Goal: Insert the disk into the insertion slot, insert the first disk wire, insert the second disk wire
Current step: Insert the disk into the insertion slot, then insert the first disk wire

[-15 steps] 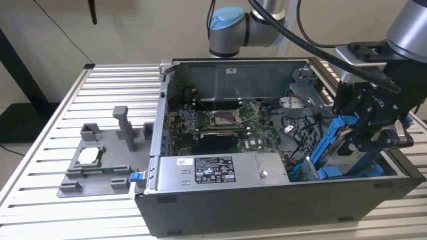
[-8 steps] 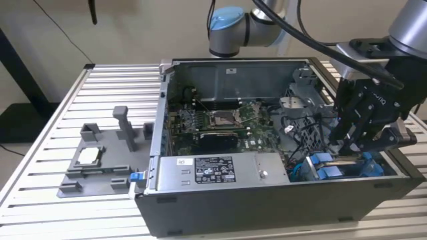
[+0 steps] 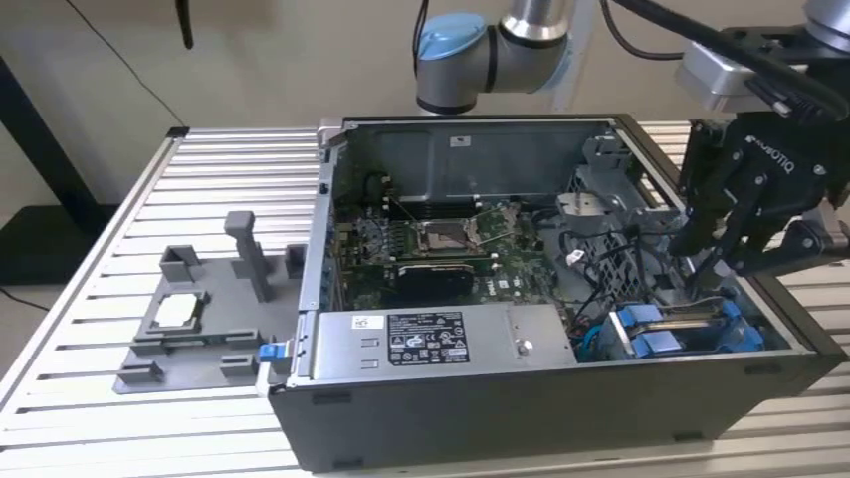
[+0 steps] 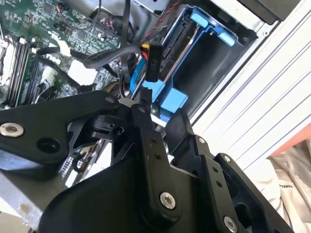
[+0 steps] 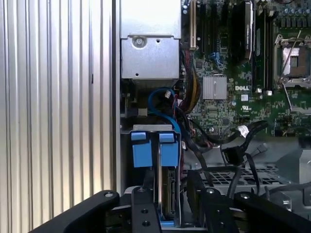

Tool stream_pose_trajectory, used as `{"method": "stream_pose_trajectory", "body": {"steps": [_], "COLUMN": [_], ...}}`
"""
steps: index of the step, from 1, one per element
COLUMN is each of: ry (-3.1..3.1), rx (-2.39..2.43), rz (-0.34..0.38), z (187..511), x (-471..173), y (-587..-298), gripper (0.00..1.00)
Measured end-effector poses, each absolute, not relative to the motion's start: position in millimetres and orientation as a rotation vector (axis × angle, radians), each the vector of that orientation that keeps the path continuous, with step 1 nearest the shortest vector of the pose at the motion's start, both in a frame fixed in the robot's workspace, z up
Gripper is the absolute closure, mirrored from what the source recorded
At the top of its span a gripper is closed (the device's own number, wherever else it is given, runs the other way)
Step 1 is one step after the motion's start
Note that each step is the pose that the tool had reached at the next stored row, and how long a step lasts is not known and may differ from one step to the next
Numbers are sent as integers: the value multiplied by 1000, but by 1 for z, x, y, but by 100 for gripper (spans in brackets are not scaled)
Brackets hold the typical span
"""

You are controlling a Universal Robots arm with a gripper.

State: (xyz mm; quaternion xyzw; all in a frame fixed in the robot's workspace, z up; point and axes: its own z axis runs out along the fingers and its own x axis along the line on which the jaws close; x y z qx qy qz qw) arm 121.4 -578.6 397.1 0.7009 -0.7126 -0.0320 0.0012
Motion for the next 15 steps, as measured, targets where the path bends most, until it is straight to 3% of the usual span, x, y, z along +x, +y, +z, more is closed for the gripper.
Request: {"method": "stream_pose_trajectory", "body": {"steps": [9, 15], "ry": [-2282, -2277], "rx": [2265, 2311], "rz": [-160, -152], "z": [403, 406], "x": [121, 121], "y": [-578, -578], "gripper": [60, 60]}}
